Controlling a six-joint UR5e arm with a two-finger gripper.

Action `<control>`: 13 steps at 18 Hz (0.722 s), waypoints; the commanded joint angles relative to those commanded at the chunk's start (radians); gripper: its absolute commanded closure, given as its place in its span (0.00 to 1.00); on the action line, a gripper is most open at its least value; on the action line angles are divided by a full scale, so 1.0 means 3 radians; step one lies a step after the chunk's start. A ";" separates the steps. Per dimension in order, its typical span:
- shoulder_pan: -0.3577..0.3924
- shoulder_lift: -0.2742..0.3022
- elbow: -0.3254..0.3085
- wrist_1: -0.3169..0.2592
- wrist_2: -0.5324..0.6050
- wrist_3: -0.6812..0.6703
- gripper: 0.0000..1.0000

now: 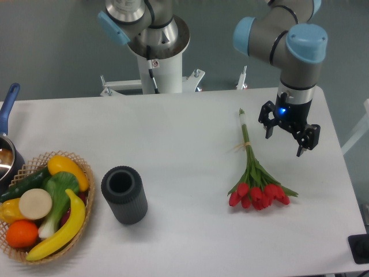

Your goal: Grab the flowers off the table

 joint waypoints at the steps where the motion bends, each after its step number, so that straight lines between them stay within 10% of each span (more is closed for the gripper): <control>1: 0.0000 0.0000 0.0000 0.0005 0.0000 0.0000 0.00; 13: -0.0046 0.0097 -0.0276 0.0010 0.0005 -0.0280 0.00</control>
